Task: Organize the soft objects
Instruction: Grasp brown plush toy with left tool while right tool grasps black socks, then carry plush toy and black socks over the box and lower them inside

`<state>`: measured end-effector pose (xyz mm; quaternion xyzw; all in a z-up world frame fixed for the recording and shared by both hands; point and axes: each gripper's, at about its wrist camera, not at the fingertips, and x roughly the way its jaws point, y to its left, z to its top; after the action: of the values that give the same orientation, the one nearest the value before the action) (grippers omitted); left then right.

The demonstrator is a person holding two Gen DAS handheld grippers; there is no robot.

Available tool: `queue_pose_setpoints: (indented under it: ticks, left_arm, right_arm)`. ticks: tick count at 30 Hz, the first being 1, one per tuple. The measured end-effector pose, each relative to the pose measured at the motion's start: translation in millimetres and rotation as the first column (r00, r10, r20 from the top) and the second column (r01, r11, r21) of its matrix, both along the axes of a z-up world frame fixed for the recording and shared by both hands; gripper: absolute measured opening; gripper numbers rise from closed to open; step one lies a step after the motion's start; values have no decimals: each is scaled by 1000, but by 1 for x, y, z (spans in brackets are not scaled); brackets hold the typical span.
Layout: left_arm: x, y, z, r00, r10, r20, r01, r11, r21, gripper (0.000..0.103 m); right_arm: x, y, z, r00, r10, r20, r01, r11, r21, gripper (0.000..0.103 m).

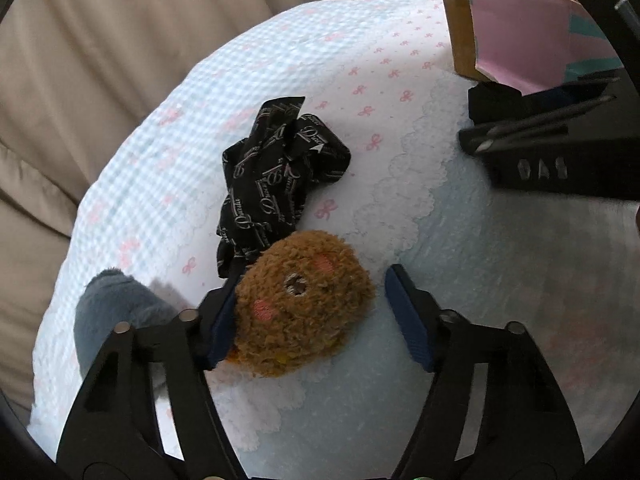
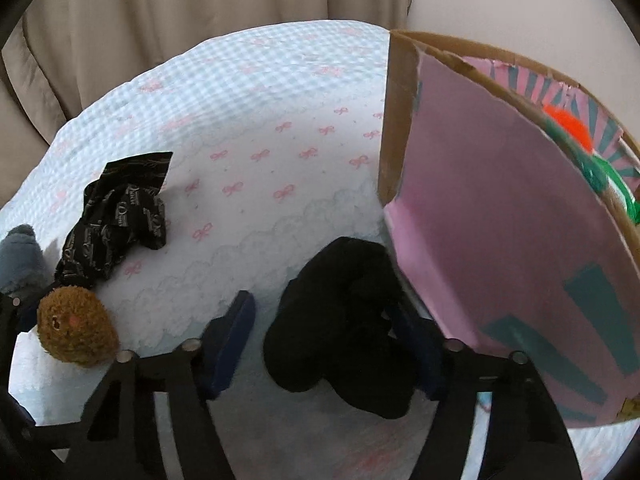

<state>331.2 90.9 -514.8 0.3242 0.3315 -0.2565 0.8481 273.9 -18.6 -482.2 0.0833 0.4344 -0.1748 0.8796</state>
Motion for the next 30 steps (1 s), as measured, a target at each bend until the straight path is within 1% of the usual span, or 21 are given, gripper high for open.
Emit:
queue_pose_setpoints:
  ticks: [1,2,3,4,6,9,16,22,24,25,28,30]
  left_arm:
    - [0,1,0,1000,3,14,-3,1000,11,50]
    - [2,2,0,1000,-7,12,6,1000,13,49]
    - [3,3,1,1000,-10,12,10,1000,14,48]
    - [2,3,2,1000,-13,14,13,1000,19,46]
    - [1,4,3,1000,-18,20,17,999,29,45]
    - [1,6,9,1000,-7,5,7,1000,16,42]
    - [-9,13,40,1000,20,-23,-21,999,-38,41]
    - [-15,18,85,996,68,-60,-73,993,-89,41]
    - [-20,19,106,995,76,-61,-82,991,-106,41]
    - [-22,19,117,995,78,-58,-84,990,-111,41]
    - [-32,16,152,996,79,-50,-85,987,-136,41]
    - [-39,14,181,995,82,-50,-90,981,-173,41]
  right_arm:
    - [0,-2,0,1000,-7,-1,7,1000,-6,48]
    - [-1,-5,1,1000,-15,0,15,1000,-7,44]
    - [-1,-8,2,1000,-20,0,20,1000,-5,38]
    - [-2,-10,2,1000,-23,-2,23,1000,-5,35]
    - [-2,-12,4,1000,-24,-5,24,1000,-2,32]
    - [-6,-12,9,1000,-18,-5,18,1000,7,27]
    - [-22,2,47,997,64,53,-63,998,-22,27]
    - [-30,9,86,994,89,70,-89,996,-6,27]
    - [-38,9,106,993,97,73,-97,995,2,27]
    - [-26,7,113,992,99,75,-100,995,9,27]
    - [-42,5,147,990,109,91,-110,994,5,27]
    - [-53,7,170,987,112,114,-114,993,6,27]
